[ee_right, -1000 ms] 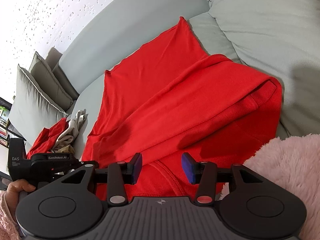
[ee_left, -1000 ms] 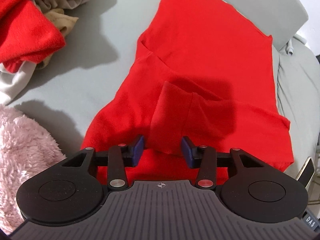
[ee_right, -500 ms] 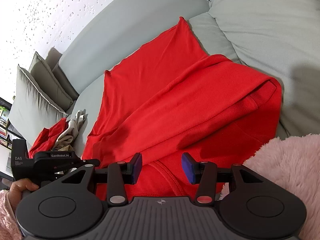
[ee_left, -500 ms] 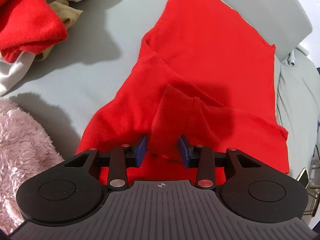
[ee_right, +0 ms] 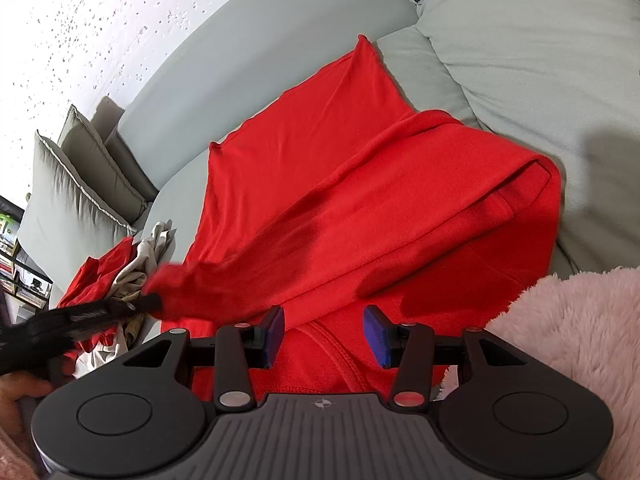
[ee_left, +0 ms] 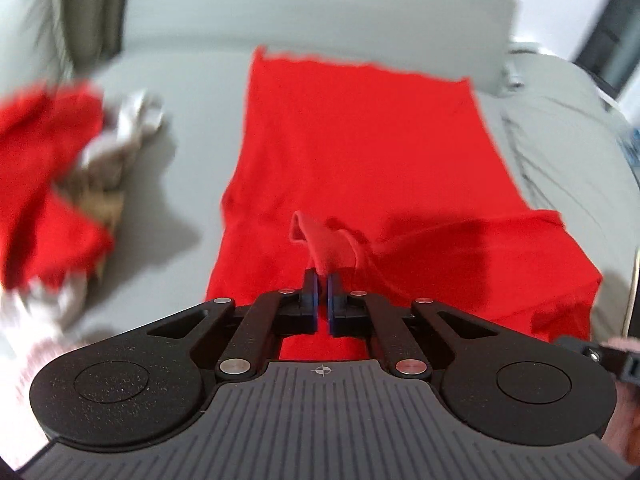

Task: Fold clothes

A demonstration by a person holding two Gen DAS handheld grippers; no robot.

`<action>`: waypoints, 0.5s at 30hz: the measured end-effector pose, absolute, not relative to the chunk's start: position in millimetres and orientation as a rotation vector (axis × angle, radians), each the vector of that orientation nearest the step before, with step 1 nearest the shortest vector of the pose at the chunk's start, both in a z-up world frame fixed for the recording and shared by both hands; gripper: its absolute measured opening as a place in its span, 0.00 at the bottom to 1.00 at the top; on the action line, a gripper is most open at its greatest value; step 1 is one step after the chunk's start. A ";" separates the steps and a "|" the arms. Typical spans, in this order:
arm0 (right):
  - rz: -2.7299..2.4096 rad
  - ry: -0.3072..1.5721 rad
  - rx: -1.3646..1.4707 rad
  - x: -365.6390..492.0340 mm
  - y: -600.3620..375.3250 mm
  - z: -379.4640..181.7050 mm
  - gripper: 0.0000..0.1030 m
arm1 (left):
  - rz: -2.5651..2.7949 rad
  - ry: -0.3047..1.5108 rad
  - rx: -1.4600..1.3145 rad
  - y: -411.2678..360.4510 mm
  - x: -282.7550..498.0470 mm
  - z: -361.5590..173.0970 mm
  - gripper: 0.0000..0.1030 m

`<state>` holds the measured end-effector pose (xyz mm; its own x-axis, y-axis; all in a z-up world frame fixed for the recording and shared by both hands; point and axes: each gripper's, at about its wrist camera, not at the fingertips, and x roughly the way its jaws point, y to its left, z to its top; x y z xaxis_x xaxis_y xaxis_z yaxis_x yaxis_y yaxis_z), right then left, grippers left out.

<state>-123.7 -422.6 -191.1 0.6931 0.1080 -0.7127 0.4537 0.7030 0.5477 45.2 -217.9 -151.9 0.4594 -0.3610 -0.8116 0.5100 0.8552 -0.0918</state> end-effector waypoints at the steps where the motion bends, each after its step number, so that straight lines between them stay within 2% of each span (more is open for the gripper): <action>1: -0.218 0.801 0.781 -123.6 -422.4 -191.0 0.45 | -0.558 0.921 0.188 -220.8 41.2 -143.7 0.03; 7: -0.222 0.806 0.766 -123.4 -420.3 -189.9 0.45 | -0.477 0.945 0.175 -184.4 48.0 -116.4 0.03; 11: -0.225 0.811 0.758 -122.2 -420.4 -190.0 0.45 | -0.403 1.034 0.186 -156.8 58.5 -128.1 0.03; 15: -0.228 0.822 0.747 -120.0 -419.7 -190.5 0.46 | -0.369 1.118 0.203 -147.3 69.7 -164.7 0.04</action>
<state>-120.0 -419.7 -190.5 0.6731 0.0933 -0.7336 0.4579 0.7264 0.5125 69.7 -147.3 -164.7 0.3857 -0.1862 -0.9036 0.3878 0.9214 -0.0243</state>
